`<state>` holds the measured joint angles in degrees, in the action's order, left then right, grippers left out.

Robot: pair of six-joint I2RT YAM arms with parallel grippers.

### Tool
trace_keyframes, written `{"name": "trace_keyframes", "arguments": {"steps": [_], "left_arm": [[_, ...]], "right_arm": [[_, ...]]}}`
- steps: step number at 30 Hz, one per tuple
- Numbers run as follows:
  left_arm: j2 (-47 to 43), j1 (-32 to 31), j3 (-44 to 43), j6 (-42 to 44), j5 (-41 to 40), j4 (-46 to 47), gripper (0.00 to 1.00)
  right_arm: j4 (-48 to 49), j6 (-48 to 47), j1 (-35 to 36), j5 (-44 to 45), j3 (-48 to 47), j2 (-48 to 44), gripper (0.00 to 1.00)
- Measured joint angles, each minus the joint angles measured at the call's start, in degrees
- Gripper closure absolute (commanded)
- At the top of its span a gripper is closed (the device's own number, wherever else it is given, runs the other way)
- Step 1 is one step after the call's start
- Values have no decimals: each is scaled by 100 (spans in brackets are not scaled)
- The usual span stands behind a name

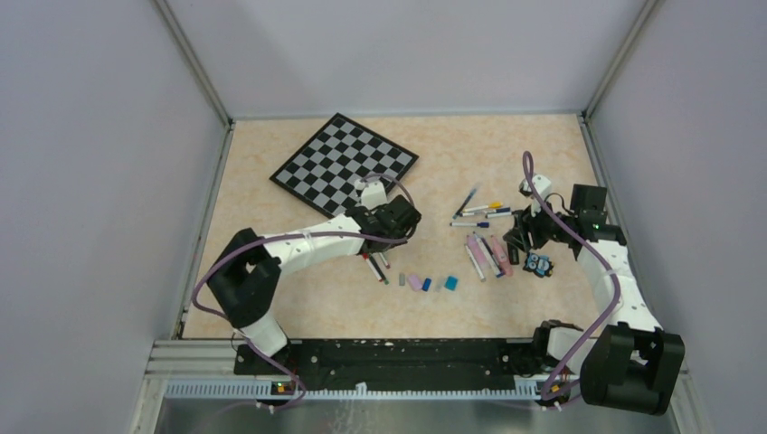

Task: Open the pen caps
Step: Pick up the pen from the center of the board.

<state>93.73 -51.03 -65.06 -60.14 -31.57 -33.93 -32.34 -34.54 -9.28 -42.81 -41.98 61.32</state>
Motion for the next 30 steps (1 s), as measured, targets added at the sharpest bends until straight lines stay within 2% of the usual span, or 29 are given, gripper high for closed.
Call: {"name": "trace_keyframes", "arguments": {"steps": [5, 14, 30], "left_arm": [[378, 50, -96, 13, 63, -264, 46], [461, 286, -127, 162, 398, -155, 60], [848, 424, -127, 199, 745, -13, 68]], "right_arm": [[2, -2, 0, 0, 0, 0, 52], [2, -46, 0, 2, 0, 0, 52], [2, -92, 0, 2, 0, 0, 52]]}}
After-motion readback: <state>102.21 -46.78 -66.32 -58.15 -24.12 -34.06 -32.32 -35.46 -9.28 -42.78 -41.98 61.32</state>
